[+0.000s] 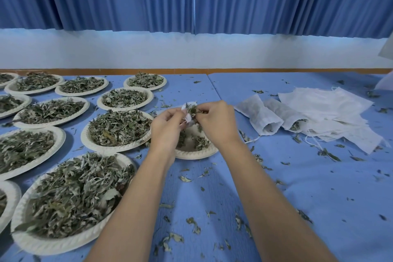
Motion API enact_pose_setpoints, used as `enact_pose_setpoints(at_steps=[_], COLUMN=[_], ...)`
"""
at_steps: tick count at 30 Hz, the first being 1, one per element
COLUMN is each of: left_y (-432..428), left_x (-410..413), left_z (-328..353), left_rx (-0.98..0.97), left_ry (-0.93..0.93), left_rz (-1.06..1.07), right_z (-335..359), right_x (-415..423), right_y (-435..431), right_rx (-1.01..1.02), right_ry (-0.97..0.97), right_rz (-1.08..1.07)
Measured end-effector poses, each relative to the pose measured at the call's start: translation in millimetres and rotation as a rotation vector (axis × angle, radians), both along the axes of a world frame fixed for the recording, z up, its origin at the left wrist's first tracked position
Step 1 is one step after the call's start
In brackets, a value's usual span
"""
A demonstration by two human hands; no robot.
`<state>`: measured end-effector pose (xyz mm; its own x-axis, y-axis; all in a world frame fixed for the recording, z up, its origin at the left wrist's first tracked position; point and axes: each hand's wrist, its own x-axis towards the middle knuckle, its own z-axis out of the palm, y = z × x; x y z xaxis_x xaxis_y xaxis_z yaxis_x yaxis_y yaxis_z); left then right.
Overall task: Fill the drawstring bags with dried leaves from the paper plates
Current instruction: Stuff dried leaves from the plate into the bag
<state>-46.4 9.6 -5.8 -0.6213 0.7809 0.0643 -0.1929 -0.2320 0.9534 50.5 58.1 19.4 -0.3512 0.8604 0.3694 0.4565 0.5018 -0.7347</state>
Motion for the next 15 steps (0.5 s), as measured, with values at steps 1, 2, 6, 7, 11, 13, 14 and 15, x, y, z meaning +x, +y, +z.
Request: enact_pose_setpoints(at_steps=[1,2,6,7,11,13,14,15], left_y=[0.8,1.7,4.7,4.3,2.6,1.9,1.5,1.2], left_x=[0.1,0.3,0.5,0.1,-1.2,-0.6,-0.3,-0.9], left_z=[0.1,0.0,-2.8,-3.1,0.4,-0.7,-1.8,-2.9], left_rx=[0.016,0.018,-0.063,-0.073,-0.085,-0.106,-0.104,-0.092], left_ry=[-0.036,-0.040,0.077,0.077,0.027,0.066,0.086,0.096], left_rz=[-0.025,-0.039,-0.049,-0.052,-0.076,-0.070,-0.075,-0.085], right_z=[-0.4,-0.8,-4.3,-5.5,-7.2,-5.8,-5.3,-4.7], right_x=[-1.1,-2.0,-5.3,-6.6,-9.1,-9.1,-9.1,-9.1], right_y=[-0.9,-1.6,-1.4,-1.7,-3.0,-3.8,-4.0,-4.5], right_rx=[0.037,0.062,0.106,0.106,0.136,0.131,0.126,0.123], right_ry=[-0.045,-0.084,-0.187,-0.209,-0.254,-0.255,-0.256,-0.254], right_rz=[-0.007,-0.012,-0.029,-0.028,-0.007,0.003,0.001,-0.003])
